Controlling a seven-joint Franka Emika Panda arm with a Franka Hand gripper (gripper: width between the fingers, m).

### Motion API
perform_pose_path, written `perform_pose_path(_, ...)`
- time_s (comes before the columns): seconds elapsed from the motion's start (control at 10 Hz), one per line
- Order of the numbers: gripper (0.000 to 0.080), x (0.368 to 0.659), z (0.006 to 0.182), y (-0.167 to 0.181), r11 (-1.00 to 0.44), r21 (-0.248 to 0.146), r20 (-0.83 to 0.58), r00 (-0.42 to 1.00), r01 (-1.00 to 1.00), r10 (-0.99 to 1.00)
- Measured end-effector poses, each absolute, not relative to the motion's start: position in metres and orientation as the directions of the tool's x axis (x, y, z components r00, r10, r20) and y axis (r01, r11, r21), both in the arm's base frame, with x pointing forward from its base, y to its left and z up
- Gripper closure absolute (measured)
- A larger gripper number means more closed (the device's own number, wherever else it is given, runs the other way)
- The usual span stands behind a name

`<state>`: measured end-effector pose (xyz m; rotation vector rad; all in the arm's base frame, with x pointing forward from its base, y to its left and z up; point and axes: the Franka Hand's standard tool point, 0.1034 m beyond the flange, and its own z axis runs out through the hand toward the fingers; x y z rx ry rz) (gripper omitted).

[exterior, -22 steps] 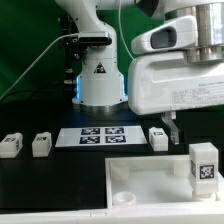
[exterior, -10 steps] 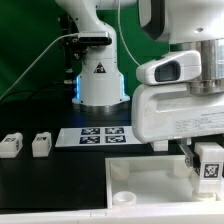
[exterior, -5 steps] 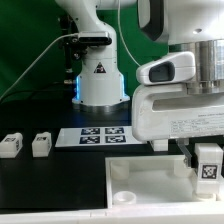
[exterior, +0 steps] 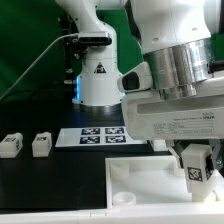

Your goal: Assemble one leg

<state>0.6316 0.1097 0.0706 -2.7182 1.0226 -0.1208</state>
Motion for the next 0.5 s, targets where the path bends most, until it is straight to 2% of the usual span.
perform_pose_path(0.5, 0.0502, 0.6316, 0.0706, 0.1097, -0.728, -0.246, -0.005, 0.752, -0.639, -0.659)
